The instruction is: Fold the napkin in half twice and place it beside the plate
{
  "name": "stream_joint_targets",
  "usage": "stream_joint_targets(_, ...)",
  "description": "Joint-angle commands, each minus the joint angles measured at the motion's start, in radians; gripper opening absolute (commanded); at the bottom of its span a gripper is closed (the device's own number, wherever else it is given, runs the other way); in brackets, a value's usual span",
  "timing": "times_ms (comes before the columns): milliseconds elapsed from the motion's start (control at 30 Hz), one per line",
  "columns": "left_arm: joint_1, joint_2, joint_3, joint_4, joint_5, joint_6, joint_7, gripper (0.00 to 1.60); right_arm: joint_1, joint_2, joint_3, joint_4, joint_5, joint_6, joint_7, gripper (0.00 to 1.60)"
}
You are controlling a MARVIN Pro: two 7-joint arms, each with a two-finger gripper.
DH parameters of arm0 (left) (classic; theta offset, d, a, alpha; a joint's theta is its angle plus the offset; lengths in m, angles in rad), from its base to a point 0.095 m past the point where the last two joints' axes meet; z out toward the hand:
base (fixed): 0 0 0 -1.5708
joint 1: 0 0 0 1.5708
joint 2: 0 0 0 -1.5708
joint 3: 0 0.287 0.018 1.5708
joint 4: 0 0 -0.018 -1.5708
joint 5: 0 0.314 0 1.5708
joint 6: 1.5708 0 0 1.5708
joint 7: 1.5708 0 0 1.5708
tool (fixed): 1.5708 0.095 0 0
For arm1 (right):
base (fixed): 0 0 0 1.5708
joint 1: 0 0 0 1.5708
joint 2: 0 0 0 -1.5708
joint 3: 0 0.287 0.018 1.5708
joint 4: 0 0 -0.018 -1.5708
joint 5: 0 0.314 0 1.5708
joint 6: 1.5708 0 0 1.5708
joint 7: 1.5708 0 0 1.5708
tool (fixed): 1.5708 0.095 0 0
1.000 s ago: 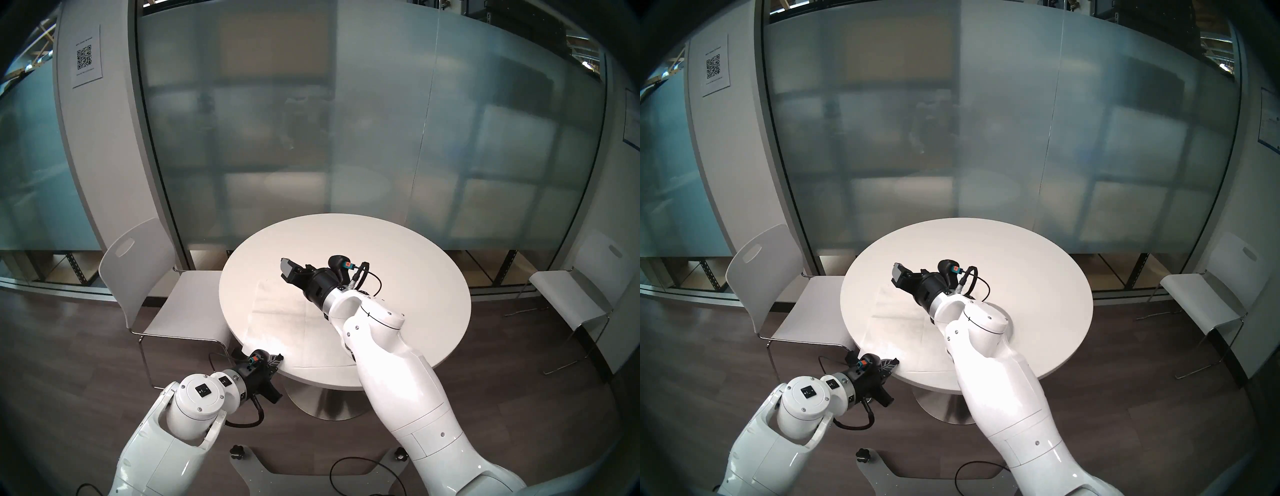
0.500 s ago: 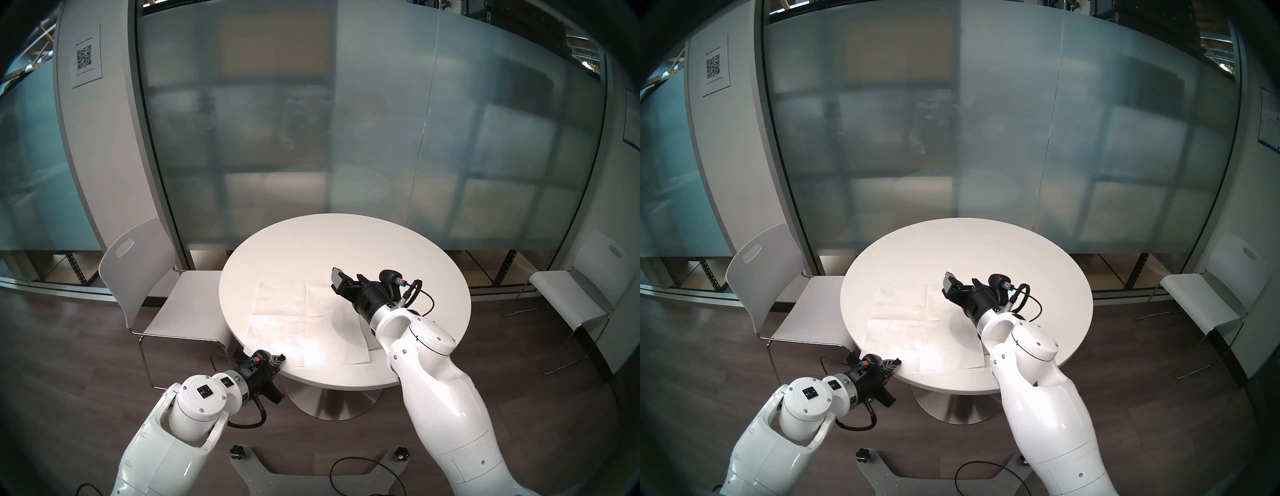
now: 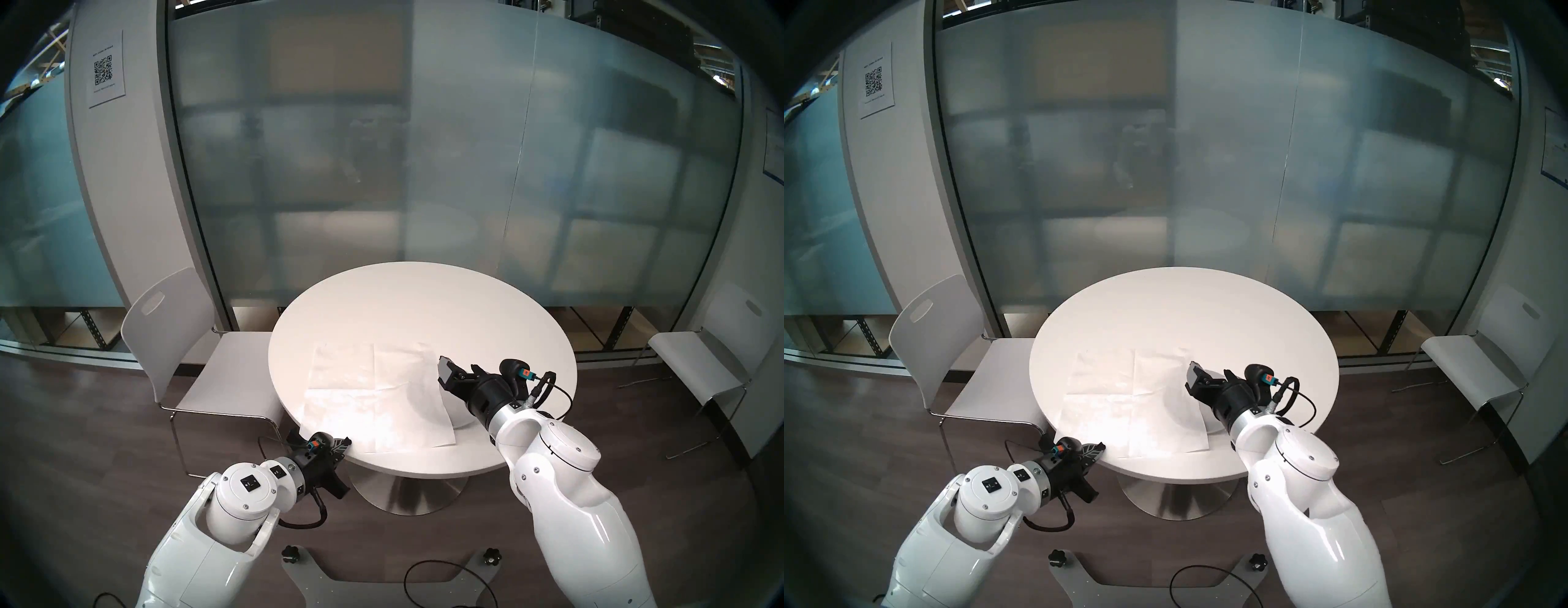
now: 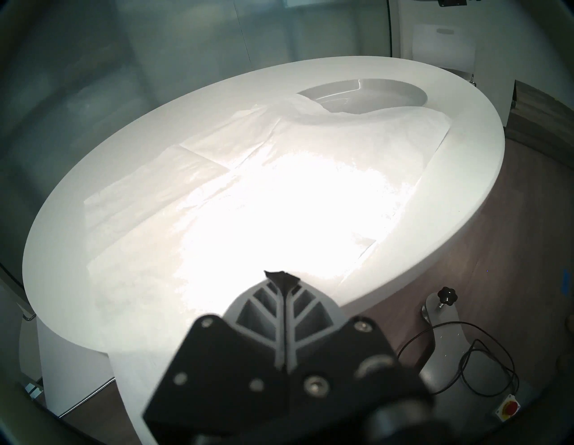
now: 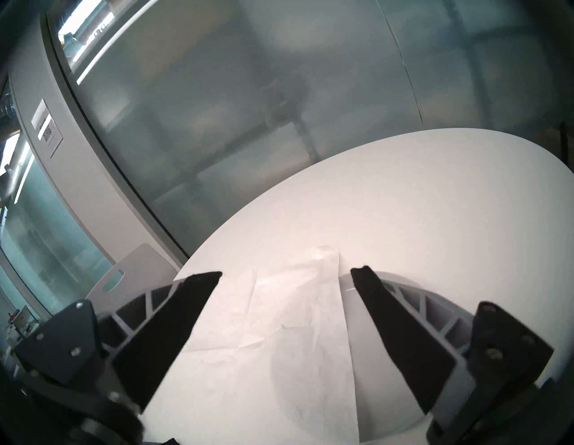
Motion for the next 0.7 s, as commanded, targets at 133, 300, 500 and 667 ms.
stream_joint_targets(133, 0.037, 0.003, -0.013, -0.061, -0.007, 0.000, 0.005, 0.00, -0.101, 0.038, -0.004, -0.095, -0.062, -0.054, -0.004, 1.60)
stream_joint_targets(300, 0.050, 0.005, -0.013, -0.072, -0.007, -0.001, 0.006, 0.00, -0.111, 0.031, 0.015, -0.103, -0.027, -0.029, -0.009, 1.60)
stream_joint_targets(500, 0.065, 0.003, -0.009, -0.084, -0.008, -0.002, 0.010, 0.00, -0.175, -0.009, 0.056, -0.121, 0.074, -0.016, -0.005, 1.60)
stream_joint_targets(667, 0.076, 0.001, -0.006, -0.091, -0.008, -0.002, 0.017, 0.00, -0.243, -0.016, 0.050, -0.151, 0.099, -0.022, -0.011, 1.60)
